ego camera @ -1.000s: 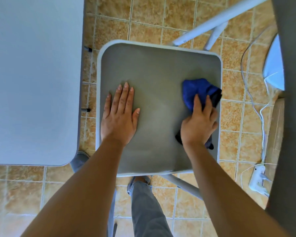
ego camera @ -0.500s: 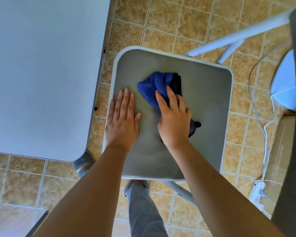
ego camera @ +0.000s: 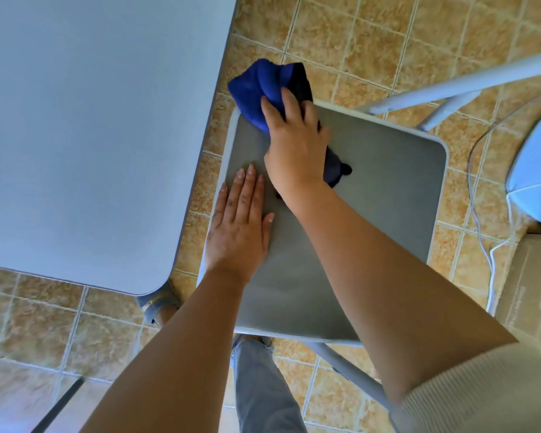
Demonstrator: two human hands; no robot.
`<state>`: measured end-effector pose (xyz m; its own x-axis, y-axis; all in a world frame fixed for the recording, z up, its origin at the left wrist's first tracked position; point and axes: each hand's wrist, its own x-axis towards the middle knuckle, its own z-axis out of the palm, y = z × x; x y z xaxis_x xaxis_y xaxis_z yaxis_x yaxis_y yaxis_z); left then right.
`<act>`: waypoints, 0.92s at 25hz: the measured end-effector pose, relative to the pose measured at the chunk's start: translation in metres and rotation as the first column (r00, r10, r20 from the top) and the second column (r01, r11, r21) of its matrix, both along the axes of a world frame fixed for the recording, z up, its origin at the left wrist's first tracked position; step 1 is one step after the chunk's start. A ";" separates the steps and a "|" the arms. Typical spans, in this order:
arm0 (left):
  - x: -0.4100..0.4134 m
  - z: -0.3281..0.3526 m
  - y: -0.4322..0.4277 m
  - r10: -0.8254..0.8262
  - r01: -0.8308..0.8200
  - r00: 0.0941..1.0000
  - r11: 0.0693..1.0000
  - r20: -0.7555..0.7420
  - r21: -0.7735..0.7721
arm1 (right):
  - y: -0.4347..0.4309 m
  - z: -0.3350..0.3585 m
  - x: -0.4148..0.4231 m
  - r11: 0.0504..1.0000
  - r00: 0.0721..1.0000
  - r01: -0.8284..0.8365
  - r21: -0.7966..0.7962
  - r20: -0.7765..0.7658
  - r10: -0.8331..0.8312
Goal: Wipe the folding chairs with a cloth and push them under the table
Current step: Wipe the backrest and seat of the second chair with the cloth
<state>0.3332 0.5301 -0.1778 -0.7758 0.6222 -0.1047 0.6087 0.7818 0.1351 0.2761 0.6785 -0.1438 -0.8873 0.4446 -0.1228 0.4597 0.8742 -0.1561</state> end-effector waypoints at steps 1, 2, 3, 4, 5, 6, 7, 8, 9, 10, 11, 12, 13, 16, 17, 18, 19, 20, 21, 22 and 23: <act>0.000 0.001 0.000 -0.003 0.003 1.000 1.000 0.000 0.001 | -0.007 0.000 0.007 1.000 1.000 -0.027 -0.011 -0.006 0.027; 0.000 0.002 0.000 -0.003 0.003 1.000 1.000 0.003 0.005 | -0.010 0.001 0.020 0.999 0.999 -0.040 -0.018 -0.016 0.040; -0.001 0.002 -0.001 -0.002 0.002 1.000 1.000 0.008 0.012 | -0.009 0.000 0.038 0.998 0.998 -0.054 -0.012 -0.023 0.054; 0.000 0.002 -0.001 -0.001 0.001 1.000 1.000 0.014 0.016 | -0.005 -0.001 0.060 0.998 0.998 -0.067 0.007 -0.016 0.067; -0.001 0.002 -0.001 -0.002 0.002 1.000 1.000 0.018 0.019 | 0.003 -0.003 0.084 0.998 0.998 -0.062 0.029 0.001 0.062; -0.001 0.002 -0.001 -0.005 0.005 1.000 1.000 0.019 0.021 | 0.014 -0.004 0.108 0.999 0.999 -0.028 0.047 0.024 0.027; -0.001 0.002 -0.001 -0.006 0.006 1.000 1.000 0.018 0.023 | 0.027 -0.006 0.128 0.998 0.998 0.039 0.057 0.045 -0.042; -0.001 0.002 -0.001 -0.006 0.006 1.000 1.000 0.016 0.021 | 0.039 -0.006 0.142 0.989 0.988 0.135 0.056 0.061 -0.139; -0.001 0.001 -0.001 -0.004 0.004 1.000 1.000 0.015 0.020 | 0.046 -0.006 0.150 0.967 0.965 0.249 0.051 0.072 -0.253; 0.000 0.001 0.000 -0.002 0.002 1.000 1.000 0.015 0.020 | 0.048 -0.006 0.153 0.932 0.929 0.360 0.043 0.077 -0.362; 0.000 0.002 -0.001 -0.001 0.000 1.000 1.000 0.017 0.023 | 0.044 -0.008 0.152 0.896 0.893 0.442 0.037 0.071 -0.444; -0.001 0.003 -0.001 0.000 -0.001 1.000 1.000 0.025 0.031 | 0.034 -0.008 0.148 0.869 0.866 0.495 0.027 0.063 -0.495; -0.002 0.005 -0.001 0.004 -0.006 0.999 0.999 0.040 0.052 | 0.019 -0.007 0.144 0.853 0.851 0.522 0.006 0.055 -0.522; -0.004 0.009 -0.002 0.015 -0.028 0.996 0.990 0.092 0.136 | -0.040 -0.004 0.151 0.890 0.892 0.453 -0.057 0.022 -0.452; -0.003 0.010 -0.001 0.013 -0.025 0.995 0.991 0.095 0.133 | -0.059 -0.003 0.163 0.919 0.921 0.390 -0.062 0.026 -0.390; -0.003 0.011 -0.001 0.008 -0.018 0.996 0.993 0.090 0.114 | -0.076 -0.001 0.180 0.942 0.944 0.329 -0.064 0.046 -0.326; -0.003 0.011 -0.001 0.003 -0.011 0.997 0.996 0.083 0.093 | -0.088 0.001 0.198 0.956 0.956 0.289 -0.056 0.068 -0.285; -0.003 0.011 -0.001 0.000 -0.006 0.997 0.997 0.079 0.080 | -0.094 0.003 0.216 0.955 0.953 0.292 -0.046 0.094 -0.287; -0.003 0.011 -0.001 0.001 -0.007 0.997 0.997 0.077 0.077 | -0.094 0.003 0.231 0.941 0.936 0.337 -0.035 0.124 -0.330; -0.003 0.011 -0.001 0.000 -0.006 0.997 0.997 0.080 0.076 | -0.088 0.002 0.241 0.911 0.903 0.413 -0.019 0.138 -0.407; -0.003 0.011 -0.001 -0.006 0.000 0.996 0.998 0.088 0.069 | -0.077 0.000 0.247 0.858 0.849 0.514 0.000 0.139 -0.509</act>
